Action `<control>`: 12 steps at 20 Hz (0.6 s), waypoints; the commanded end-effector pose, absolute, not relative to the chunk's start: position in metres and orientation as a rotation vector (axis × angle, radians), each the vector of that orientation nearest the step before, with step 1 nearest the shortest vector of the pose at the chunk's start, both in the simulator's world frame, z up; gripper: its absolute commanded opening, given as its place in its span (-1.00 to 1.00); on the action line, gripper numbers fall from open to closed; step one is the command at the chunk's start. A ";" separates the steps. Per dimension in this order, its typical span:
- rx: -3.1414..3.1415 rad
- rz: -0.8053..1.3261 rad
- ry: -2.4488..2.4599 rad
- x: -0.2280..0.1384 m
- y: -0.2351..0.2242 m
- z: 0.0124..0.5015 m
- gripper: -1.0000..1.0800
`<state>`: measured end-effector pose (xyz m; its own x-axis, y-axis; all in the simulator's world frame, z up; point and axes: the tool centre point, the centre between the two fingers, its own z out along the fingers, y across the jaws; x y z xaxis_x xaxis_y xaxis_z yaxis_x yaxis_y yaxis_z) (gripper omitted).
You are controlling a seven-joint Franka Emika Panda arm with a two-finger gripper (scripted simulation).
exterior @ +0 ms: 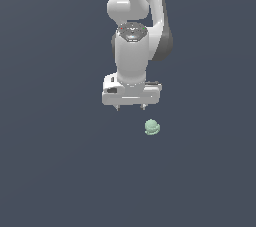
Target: Pick up the object and move it to a goal position.
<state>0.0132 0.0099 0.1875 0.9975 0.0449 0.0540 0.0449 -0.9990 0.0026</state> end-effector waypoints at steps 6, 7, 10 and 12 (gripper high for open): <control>3.129 0.063 0.105 0.011 0.008 0.181 0.92; 3.125 0.055 0.118 0.011 0.007 0.179 0.92; 3.117 0.039 0.139 0.009 0.004 0.176 0.92; 3.117 0.038 0.141 0.008 0.002 0.177 0.92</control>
<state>0.0086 0.0035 0.1767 0.9959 0.0872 0.0248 0.0867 -0.9960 0.0210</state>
